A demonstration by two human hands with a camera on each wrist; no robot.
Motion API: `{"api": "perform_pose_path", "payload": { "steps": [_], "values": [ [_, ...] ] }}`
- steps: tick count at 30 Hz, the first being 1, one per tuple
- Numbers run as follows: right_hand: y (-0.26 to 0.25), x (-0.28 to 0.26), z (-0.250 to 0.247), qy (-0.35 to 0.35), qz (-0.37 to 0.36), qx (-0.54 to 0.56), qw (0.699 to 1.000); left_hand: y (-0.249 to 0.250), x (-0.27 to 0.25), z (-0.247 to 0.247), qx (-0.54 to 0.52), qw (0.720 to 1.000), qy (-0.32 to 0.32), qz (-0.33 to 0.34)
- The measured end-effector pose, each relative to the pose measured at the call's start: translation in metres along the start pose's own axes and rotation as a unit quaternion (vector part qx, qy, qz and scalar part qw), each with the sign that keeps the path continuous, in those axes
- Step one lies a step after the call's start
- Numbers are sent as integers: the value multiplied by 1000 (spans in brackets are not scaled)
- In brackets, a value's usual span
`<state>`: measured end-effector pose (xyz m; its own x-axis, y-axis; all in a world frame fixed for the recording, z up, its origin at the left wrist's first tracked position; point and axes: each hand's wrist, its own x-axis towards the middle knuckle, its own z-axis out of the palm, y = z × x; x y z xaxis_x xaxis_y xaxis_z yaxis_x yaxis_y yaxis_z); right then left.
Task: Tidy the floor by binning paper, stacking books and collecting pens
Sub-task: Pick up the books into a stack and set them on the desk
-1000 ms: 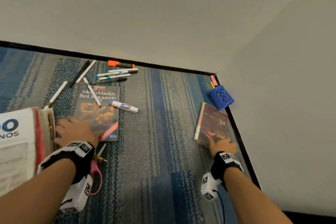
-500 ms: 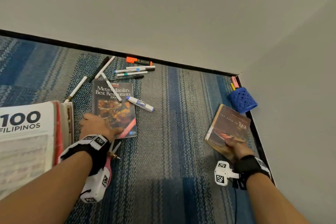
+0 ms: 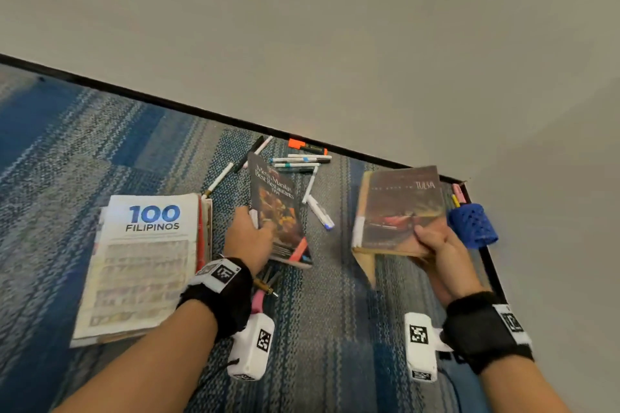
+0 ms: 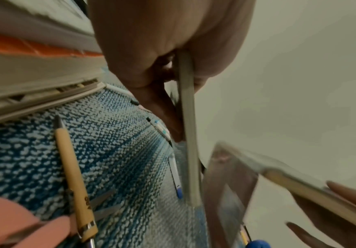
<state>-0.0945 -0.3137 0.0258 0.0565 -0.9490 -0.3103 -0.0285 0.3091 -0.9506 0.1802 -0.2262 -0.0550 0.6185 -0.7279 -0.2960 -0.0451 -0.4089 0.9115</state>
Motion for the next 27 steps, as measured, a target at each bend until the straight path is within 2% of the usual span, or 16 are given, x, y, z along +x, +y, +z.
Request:
{"api": "perform_pose_path", "payload": {
  "steps": [3,6,8,11,13,16,18,20,22,24,26,27],
  "values": [
    [-11,-27,65,-122,25,13,992,9,-14,-30,-99,995,-19,7],
    [-14,-52,124,-220,56,-50,973,20,-30,-64,-185,980,-76,-7],
    [-14,-65,153,-240,63,-120,961,24,-36,-85,-244,965,-93,-36],
    [-19,-73,184,-244,57,-215,944,23,-37,-114,-289,953,-76,-43],
    [-26,-75,204,-269,78,-184,942,17,-37,-136,-286,953,-83,-52],
    [-33,-79,239,-289,118,-126,942,3,-37,-168,-283,946,-151,-46],
    [-21,-79,259,-275,116,-151,942,-6,-39,-184,-260,944,-197,-45],
    [5,-83,276,-257,101,-196,941,-20,-35,-196,-203,959,-193,-55],
    [38,-92,287,-236,112,-204,943,-40,-29,-204,-127,978,-146,-82],
    [74,-100,294,-228,120,-189,948,-57,-27,-211,44,990,-104,-87],
    [103,-103,296,-208,55,-262,941,-70,-28,-213,185,978,-46,-81],
    [109,-106,296,-194,2,-335,922,-73,-31,-214,206,976,-22,-73]
  ]
}}
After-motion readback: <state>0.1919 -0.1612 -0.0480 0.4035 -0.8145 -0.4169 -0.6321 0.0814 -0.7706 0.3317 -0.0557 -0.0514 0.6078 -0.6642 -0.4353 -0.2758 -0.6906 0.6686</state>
